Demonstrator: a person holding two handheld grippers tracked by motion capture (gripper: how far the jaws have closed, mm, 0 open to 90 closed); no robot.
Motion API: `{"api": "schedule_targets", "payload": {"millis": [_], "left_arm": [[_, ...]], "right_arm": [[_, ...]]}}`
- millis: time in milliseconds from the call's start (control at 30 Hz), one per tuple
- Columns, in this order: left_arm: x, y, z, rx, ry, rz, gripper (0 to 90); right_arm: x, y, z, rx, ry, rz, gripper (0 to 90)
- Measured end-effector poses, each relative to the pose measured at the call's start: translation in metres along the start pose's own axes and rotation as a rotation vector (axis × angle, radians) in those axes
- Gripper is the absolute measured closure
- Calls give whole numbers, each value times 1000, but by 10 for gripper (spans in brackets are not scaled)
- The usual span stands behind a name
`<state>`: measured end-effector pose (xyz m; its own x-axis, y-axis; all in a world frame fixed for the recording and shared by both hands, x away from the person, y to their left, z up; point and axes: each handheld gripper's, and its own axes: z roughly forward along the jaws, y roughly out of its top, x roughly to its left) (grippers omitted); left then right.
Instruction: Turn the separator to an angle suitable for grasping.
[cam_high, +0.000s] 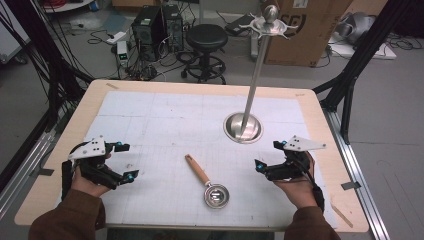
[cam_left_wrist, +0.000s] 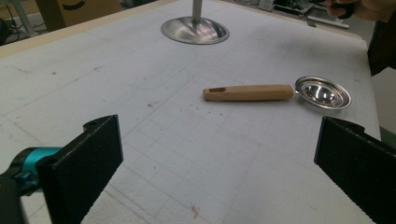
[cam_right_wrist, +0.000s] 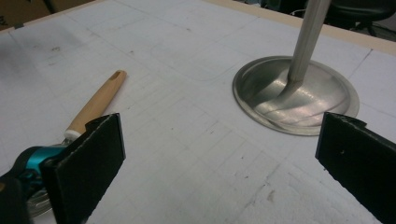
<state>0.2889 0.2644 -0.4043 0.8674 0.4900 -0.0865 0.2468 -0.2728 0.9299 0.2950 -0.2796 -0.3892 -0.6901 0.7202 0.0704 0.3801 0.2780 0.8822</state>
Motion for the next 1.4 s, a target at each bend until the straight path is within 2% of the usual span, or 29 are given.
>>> {"api": "schedule_targets", "payload": {"millis": [200, 467, 667, 833, 1033, 1400], "left_arm": [[-1, 0, 2, 5, -5, 2, 17], [-1, 2, 2, -11, -16, 6, 17], [-1, 2, 1, -12, -12, 3, 16], [-1, 1, 2, -4, -15, 8, 16], [-2, 2, 3, -3, -14, 10, 17], [-1, 1, 4, 4, -11, 10, 16]], "right_arm": [[-1, -2, 1, 15, 3, 3, 3], [8, 0, 1, 12, 13, 4, 3], [16, 3, 9, 40, 38, -31, 7], [20, 7, 13, 46, 49, -40, 7], [32, 16, 22, 54, 82, -62, 7], [53, 28, 42, 101, 79, -104, 8]]}}
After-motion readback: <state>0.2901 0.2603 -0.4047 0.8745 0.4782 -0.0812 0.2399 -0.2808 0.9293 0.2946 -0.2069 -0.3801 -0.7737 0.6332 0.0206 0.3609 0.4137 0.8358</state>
